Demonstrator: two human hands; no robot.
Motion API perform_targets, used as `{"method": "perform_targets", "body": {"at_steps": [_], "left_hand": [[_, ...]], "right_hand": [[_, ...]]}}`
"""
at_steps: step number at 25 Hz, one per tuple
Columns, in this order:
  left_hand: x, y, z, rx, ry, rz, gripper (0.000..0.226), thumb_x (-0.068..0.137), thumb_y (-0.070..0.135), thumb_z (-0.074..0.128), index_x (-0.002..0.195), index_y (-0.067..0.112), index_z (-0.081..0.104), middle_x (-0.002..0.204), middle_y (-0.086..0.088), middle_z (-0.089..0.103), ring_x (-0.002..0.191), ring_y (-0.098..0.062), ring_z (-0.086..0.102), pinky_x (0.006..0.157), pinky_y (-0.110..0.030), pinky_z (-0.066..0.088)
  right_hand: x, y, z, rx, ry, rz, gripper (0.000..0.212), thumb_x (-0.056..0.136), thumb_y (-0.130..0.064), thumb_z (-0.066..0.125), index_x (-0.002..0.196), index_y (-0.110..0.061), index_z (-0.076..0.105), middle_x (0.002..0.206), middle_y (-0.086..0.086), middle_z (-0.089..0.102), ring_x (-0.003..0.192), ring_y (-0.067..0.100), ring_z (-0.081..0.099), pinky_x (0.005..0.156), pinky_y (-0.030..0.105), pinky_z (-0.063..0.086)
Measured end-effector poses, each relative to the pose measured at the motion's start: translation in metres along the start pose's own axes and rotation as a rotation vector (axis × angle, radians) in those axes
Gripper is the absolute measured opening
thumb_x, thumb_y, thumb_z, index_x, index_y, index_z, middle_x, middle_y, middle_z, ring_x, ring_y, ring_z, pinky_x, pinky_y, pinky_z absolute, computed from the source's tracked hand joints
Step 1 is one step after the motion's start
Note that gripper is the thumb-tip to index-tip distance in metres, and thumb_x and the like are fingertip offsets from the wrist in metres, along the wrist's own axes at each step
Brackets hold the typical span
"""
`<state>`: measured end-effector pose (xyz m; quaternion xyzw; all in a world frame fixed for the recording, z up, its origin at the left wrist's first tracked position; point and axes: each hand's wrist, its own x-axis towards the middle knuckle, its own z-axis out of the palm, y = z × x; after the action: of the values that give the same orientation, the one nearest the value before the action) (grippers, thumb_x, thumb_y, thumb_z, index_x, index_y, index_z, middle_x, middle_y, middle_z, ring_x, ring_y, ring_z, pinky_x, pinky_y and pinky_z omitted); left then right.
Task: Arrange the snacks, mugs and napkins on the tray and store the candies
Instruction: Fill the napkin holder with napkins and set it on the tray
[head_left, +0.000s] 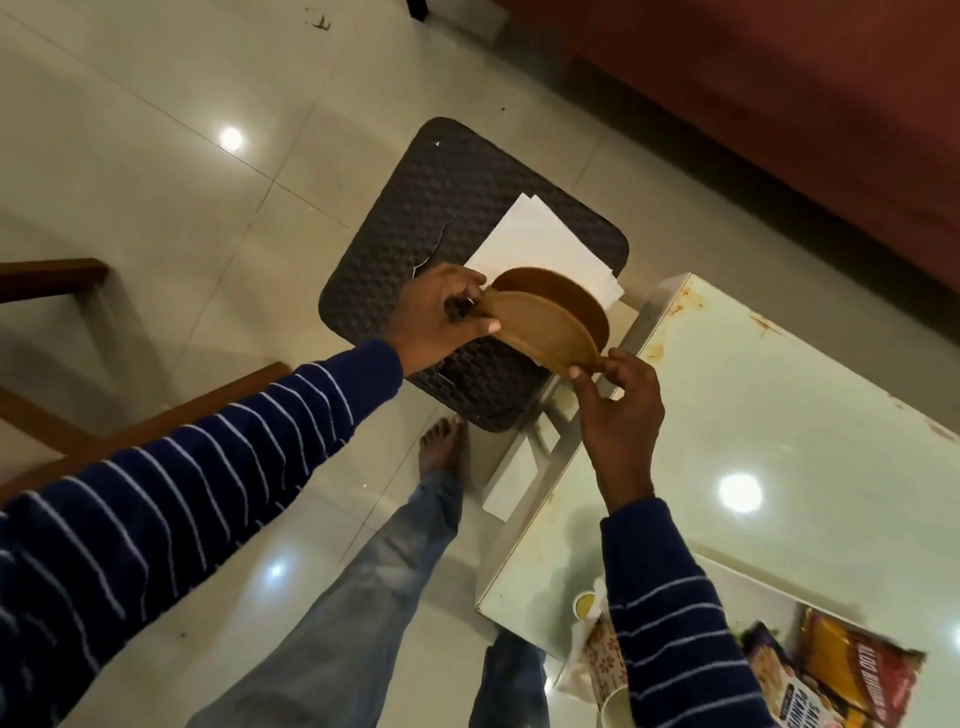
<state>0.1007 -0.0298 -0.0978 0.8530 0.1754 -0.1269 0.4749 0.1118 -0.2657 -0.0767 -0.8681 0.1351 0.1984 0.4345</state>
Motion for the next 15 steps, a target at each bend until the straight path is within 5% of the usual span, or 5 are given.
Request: {"method": "perform_targets", "body": {"at_steps": [4,7,11,15], "left_hand": [[-0.006,-0.012,-0.005,0.208,-0.112,0.143,0.022,0.074,0.024,0.084,0.085,0.017,0.067,0.136,0.001,0.059,0.119,-0.014,0.055,0.103,-0.035,0.045],[-0.003,-0.015,-0.001,0.27,-0.15,0.177,0.023,0.077,0.021,0.082,0.083,0.023,0.06,0.138,0.003,0.058,0.126,-0.019,0.049,0.102,-0.028,0.037],[0.001,-0.018,0.0,0.181,-0.146,0.18,0.028,0.077,0.016,0.082,0.092,0.016,0.057,0.128,0.008,0.06,0.117,-0.01,0.051,0.092,-0.014,0.04],[-0.003,-0.015,-0.004,0.022,-0.147,0.149,0.047,0.076,0.016,0.083,0.103,0.017,0.045,0.124,0.002,0.065,0.109,-0.007,0.062,0.084,-0.015,0.053]], "right_hand": [[-0.007,0.011,0.001,-0.107,-0.127,-0.064,0.015,0.087,-0.01,0.075,0.101,-0.012,0.072,0.14,0.007,0.054,0.132,0.024,0.048,0.108,0.05,0.045],[-0.002,0.01,-0.008,-0.081,-0.113,-0.118,0.021,0.086,0.0,0.069,0.1,-0.015,0.069,0.14,0.006,0.053,0.132,0.023,0.048,0.106,0.05,0.047],[0.03,-0.014,-0.013,0.107,0.054,0.1,0.039,0.091,-0.029,0.069,0.127,-0.021,0.056,0.133,-0.003,0.057,0.117,0.015,0.058,0.082,0.018,0.054],[0.07,-0.028,0.005,0.105,-0.067,0.317,0.067,0.083,-0.053,0.072,0.138,-0.024,0.046,0.13,-0.003,0.058,0.112,0.014,0.056,0.094,0.033,0.052]]}}
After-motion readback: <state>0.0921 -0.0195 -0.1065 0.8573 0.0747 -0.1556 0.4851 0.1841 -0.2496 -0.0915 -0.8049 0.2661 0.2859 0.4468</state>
